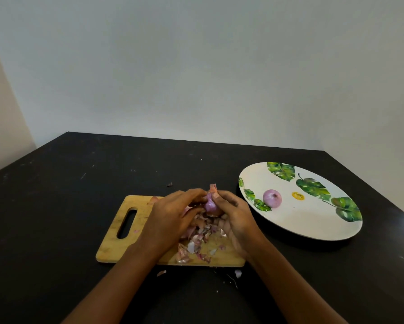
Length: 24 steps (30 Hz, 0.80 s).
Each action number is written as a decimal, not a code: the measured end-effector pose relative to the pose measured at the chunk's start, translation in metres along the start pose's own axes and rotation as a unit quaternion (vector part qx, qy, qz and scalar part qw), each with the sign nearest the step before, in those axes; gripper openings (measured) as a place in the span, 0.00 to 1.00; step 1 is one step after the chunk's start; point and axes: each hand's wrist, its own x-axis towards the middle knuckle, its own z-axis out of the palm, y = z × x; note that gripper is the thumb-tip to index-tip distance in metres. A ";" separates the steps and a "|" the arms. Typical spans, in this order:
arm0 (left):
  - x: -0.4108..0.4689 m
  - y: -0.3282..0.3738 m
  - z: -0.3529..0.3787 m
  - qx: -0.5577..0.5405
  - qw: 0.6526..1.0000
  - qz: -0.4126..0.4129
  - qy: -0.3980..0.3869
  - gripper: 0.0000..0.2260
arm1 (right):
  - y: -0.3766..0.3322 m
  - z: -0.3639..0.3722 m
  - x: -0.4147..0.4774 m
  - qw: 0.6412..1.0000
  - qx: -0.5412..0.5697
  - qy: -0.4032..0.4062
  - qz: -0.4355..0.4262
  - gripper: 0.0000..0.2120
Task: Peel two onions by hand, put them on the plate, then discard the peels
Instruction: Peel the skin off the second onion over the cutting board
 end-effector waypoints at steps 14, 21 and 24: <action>0.000 0.008 0.009 0.039 0.990 -0.050 -0.125 0.10 | 0.001 0.008 -0.003 0.998 -0.048 0.035 0.011 0.09; 0.000 0.012 0.010 0.059 0.991 -0.043 -0.116 0.10 | -0.015 0.006 -0.004 0.983 0.147 0.102 0.042 0.12; 0.001 0.012 0.010 0.067 0.991 -0.040 -0.105 0.13 | -0.017 0.010 -0.007 0.973 0.200 0.107 0.044 0.09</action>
